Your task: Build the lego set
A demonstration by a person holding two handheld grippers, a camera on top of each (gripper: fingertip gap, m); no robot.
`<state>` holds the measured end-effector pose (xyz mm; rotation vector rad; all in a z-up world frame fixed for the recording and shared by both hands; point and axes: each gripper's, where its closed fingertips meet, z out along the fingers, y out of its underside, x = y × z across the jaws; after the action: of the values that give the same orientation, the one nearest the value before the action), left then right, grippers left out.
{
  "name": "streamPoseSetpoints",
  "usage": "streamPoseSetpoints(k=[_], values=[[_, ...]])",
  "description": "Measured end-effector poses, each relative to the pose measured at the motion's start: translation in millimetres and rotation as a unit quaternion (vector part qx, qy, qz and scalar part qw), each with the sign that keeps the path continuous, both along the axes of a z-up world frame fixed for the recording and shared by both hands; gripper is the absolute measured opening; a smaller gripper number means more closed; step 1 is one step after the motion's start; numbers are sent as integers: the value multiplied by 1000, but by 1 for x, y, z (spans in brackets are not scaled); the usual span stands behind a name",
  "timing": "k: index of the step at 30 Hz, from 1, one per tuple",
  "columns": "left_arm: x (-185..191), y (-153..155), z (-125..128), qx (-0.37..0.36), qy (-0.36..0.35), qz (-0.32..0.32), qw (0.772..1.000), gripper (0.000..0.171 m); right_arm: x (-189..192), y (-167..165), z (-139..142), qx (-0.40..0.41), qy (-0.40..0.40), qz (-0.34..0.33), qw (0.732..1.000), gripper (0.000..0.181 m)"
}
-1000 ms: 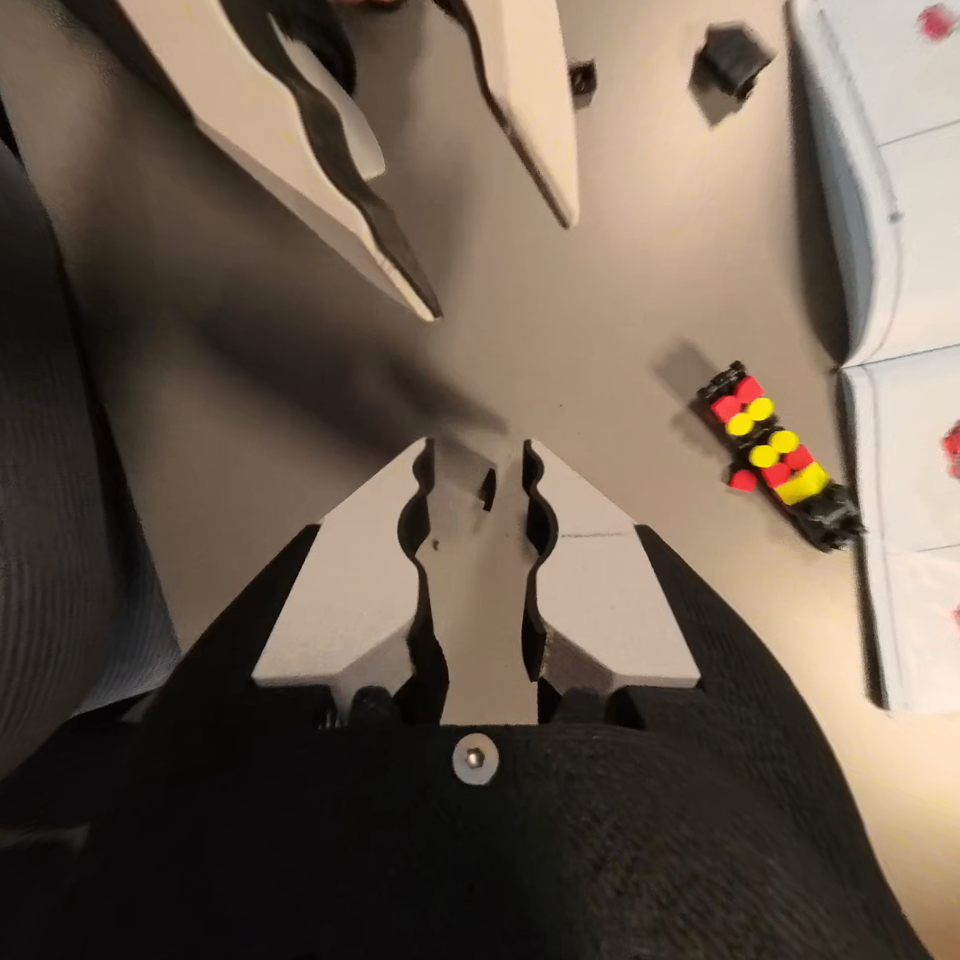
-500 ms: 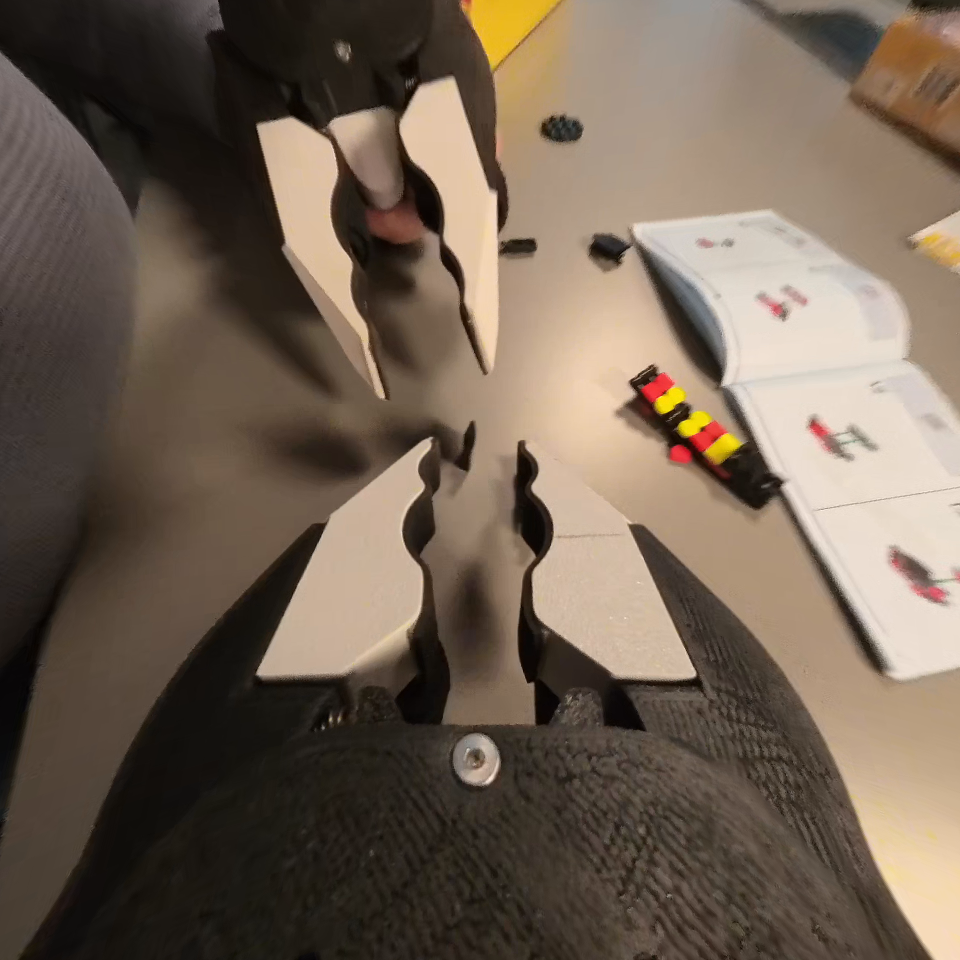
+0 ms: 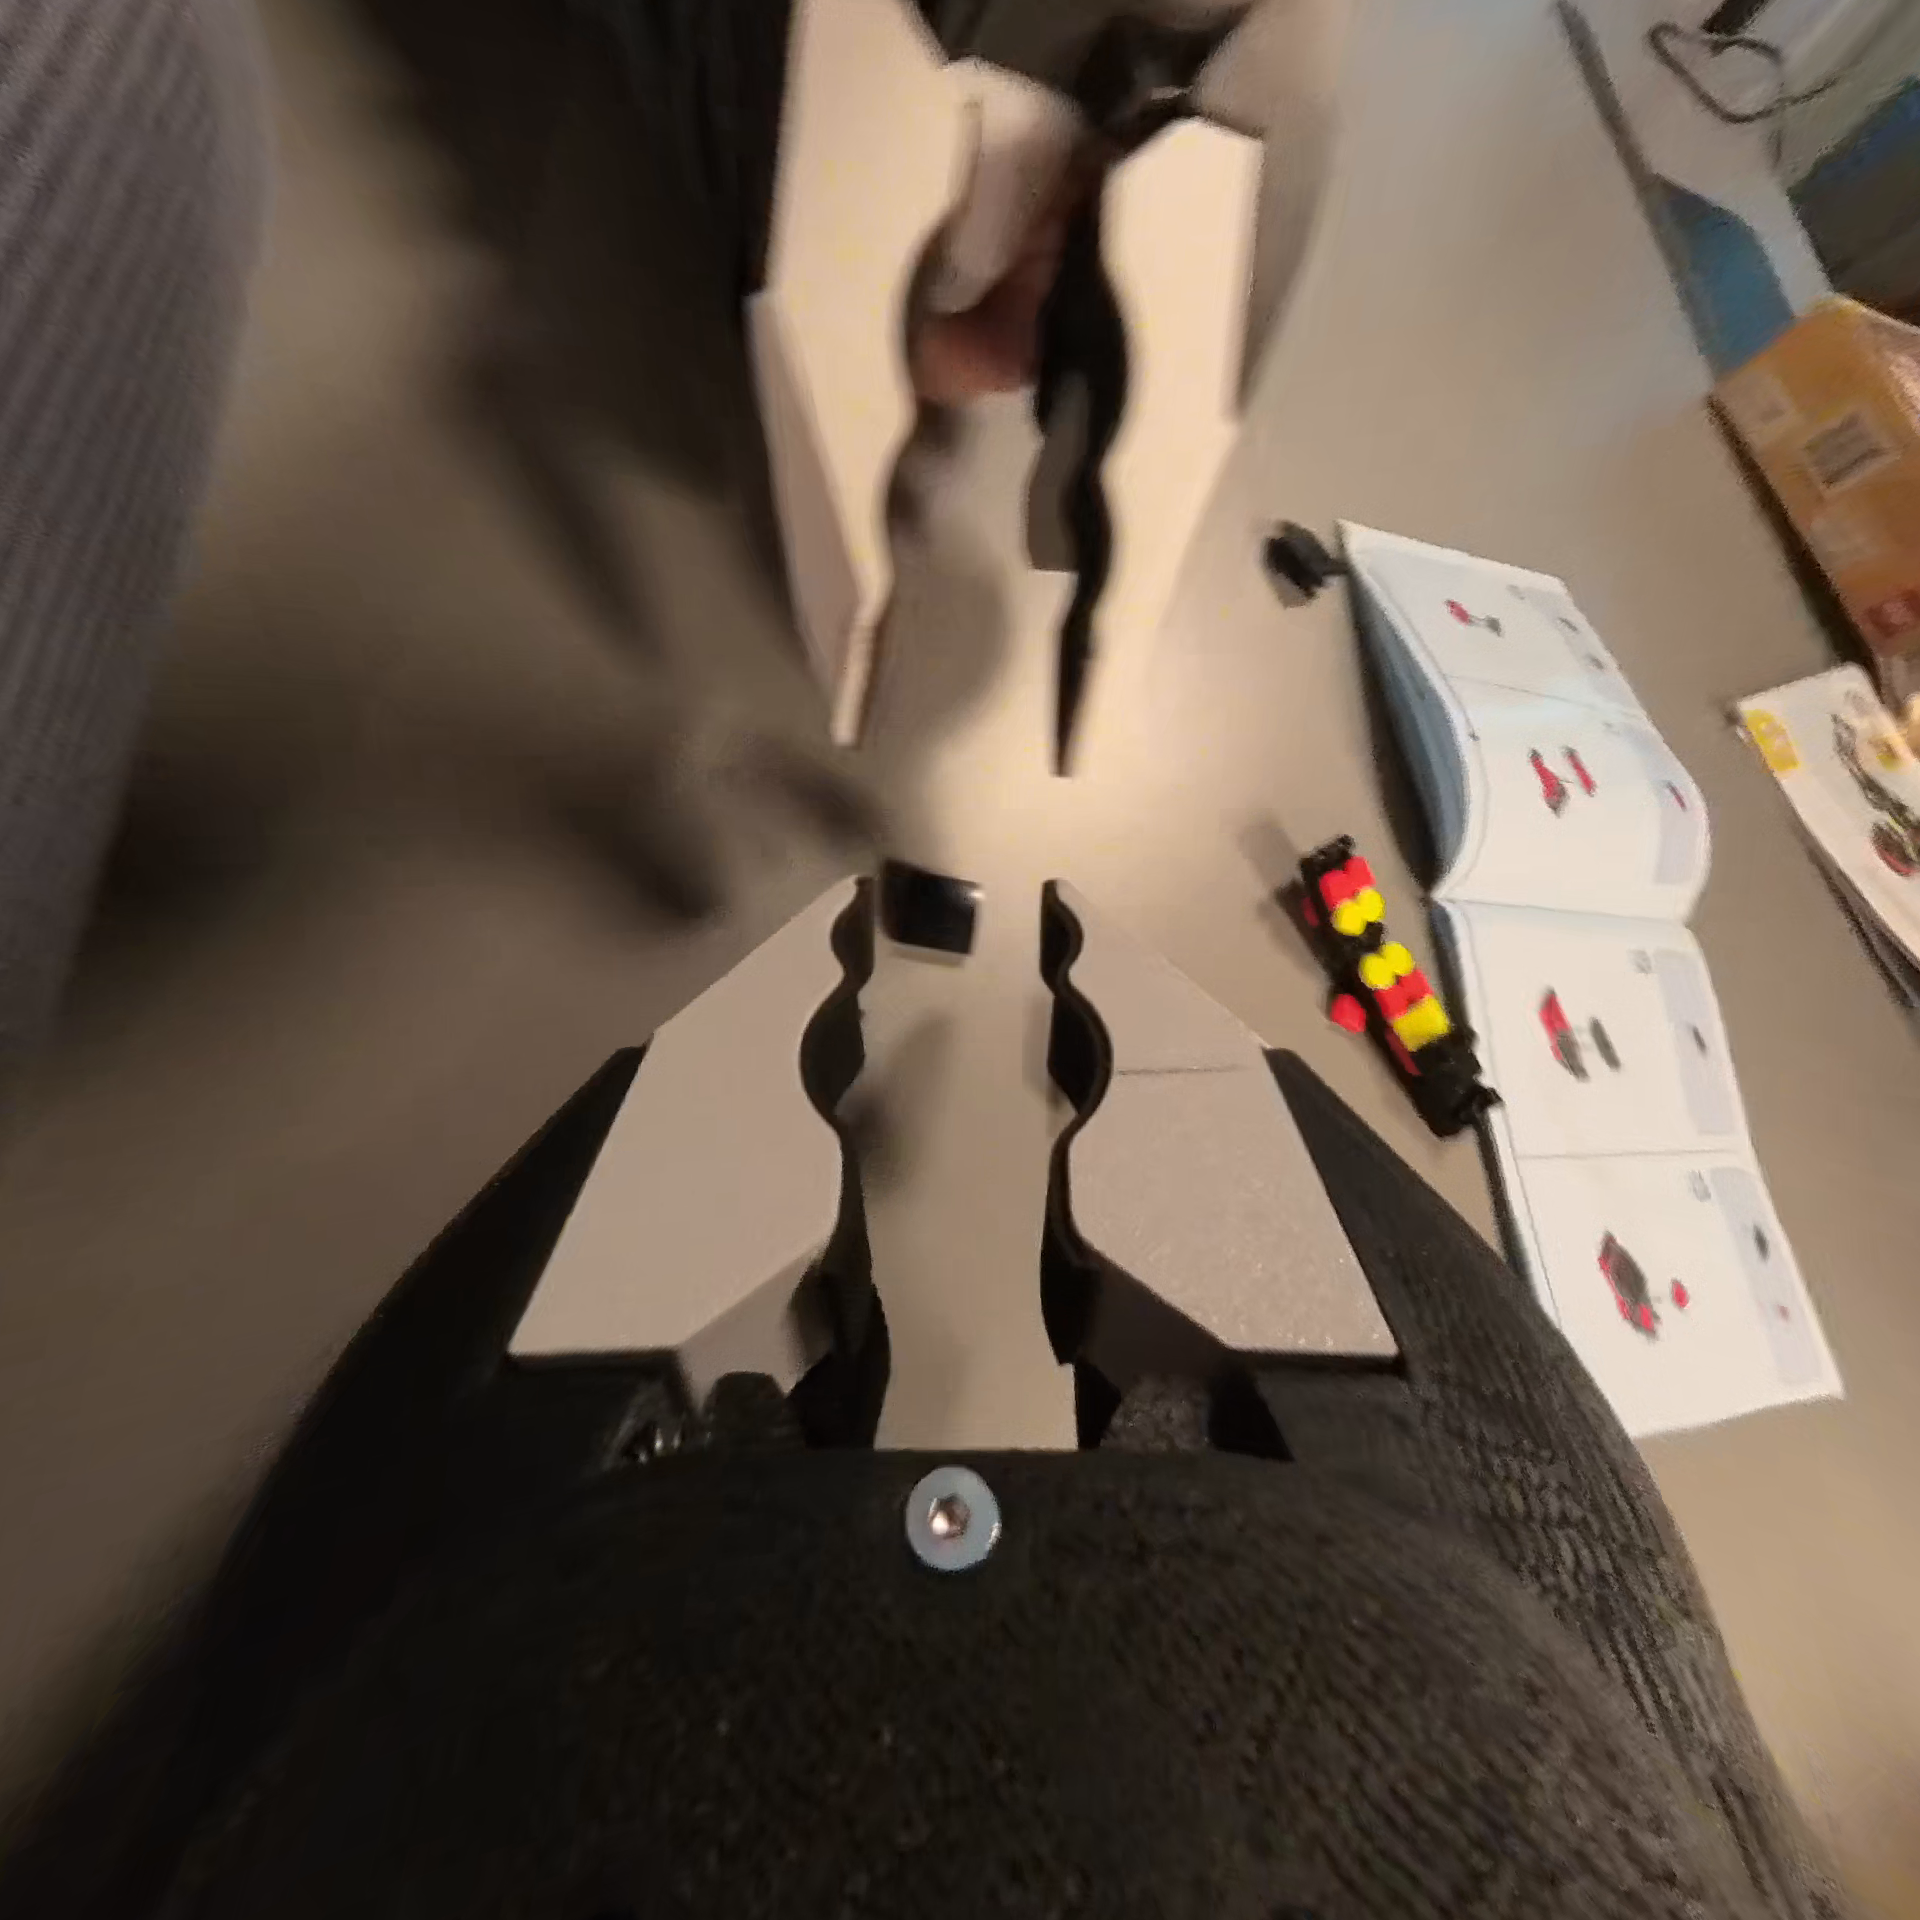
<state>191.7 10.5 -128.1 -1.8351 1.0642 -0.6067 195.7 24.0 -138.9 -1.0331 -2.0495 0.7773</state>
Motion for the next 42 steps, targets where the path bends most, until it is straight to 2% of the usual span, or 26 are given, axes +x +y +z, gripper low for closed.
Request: streamPoseSetpoints(k=[5,8,11,16,20,23,27,31,34,37,42], values=[[3,0,-19,-29,57,-7,998,39,7,40,-1,-95,3,-64,993,40],[4,2,-29,-50,84,-7,995,39,8,42,-10,-113,-31,-59,991,34],[6,6,-23,-43,62,-2,997,29,9,39,-21,-130,-79,-46,987,26],[6,9,-25,-65,56,4,996,30,8,42,-19,-172,-94,-38,980,18],[9,9,-33,-61,89,-4,994,32,6,44,-20,-169,-96,-25,981,15],[12,11,-33,-57,90,-6,994,29,4,44,-20,-160,-98,1,982,15],[11,12,-33,-74,81,-5,994,16,0,43,-20,-149,-104,56,982,15],[11,11,-32,-85,73,-9,994,15,-5,43,-20,-153,-115,96,977,15],[11,12,-24,-76,46,-9,996,15,1,41,-20,-143,-112,112,977,15],[6,28,-6,-48,-2,22,999,15,4,40,-20,-136,-109,118,977,15],[6,46,-6,-41,11,30,999,16,8,38,-20,-142,-116,129,975,15]])
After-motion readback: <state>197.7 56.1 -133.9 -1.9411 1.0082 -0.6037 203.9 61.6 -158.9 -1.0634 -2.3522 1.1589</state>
